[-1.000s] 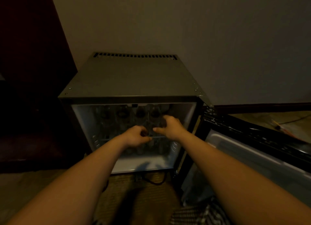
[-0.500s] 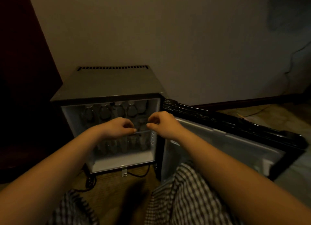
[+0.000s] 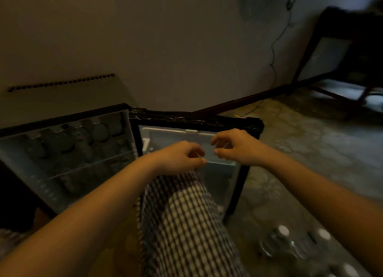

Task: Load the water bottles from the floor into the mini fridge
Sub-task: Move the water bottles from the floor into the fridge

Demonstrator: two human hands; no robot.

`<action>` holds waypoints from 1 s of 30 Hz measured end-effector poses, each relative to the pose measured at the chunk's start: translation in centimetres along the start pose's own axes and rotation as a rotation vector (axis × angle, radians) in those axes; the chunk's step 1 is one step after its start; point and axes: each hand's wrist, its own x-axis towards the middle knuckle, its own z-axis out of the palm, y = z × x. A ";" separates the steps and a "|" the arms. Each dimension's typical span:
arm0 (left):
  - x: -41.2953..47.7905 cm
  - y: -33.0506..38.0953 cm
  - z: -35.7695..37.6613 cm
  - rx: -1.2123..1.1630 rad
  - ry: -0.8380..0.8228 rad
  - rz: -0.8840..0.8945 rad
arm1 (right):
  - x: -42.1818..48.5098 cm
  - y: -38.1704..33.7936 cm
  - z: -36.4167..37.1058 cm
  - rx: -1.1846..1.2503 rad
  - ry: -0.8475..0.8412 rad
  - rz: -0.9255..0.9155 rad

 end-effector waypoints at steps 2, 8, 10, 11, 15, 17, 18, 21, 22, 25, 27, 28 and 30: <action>1.3 1.6 2.4 0.016 -0.002 0.043 | -2.3 3.0 -0.2 -0.004 0.002 0.053; 4.8 5.0 9.5 -0.082 -0.109 0.129 | -8.6 11.7 2.3 0.166 -0.009 0.255; 5.9 5.6 12.2 -0.076 -0.156 0.101 | -10.4 15.1 4.1 0.194 -0.018 0.325; 6.4 5.9 13.4 -0.086 -0.184 0.080 | -11.2 16.8 5.1 0.213 -0.031 0.366; 7.8 7.2 18.1 -0.261 -0.210 0.008 | -14.3 22.3 9.5 0.222 -0.104 0.579; 8.3 7.4 20.6 -0.286 -0.229 -0.038 | -15.2 23.9 11.7 0.204 -0.103 0.647; 8.5 7.4 21.8 -0.283 -0.256 -0.057 | -15.5 24.4 12.7 0.192 -0.098 0.665; 8.8 7.1 24.4 -0.253 -0.324 -0.108 | -15.6 25.8 15.5 0.142 -0.123 0.695; 8.8 6.9 24.9 -0.259 -0.335 -0.127 | -15.6 26.1 16.1 0.132 -0.132 0.699; 9.0 6.7 25.9 -0.272 -0.295 -0.173 | -14.9 26.7 17.3 0.089 -0.150 0.705; 9.1 6.4 26.3 -0.269 -0.239 -0.190 | -14.2 26.7 17.8 0.046 -0.135 0.701; 9.2 6.3 26.4 -0.268 -0.224 -0.195 | -13.9 26.7 18.0 0.028 -0.116 0.709; 9.2 6.2 26.5 -0.270 -0.231 -0.200 | -13.6 26.9 18.5 0.010 -0.086 0.733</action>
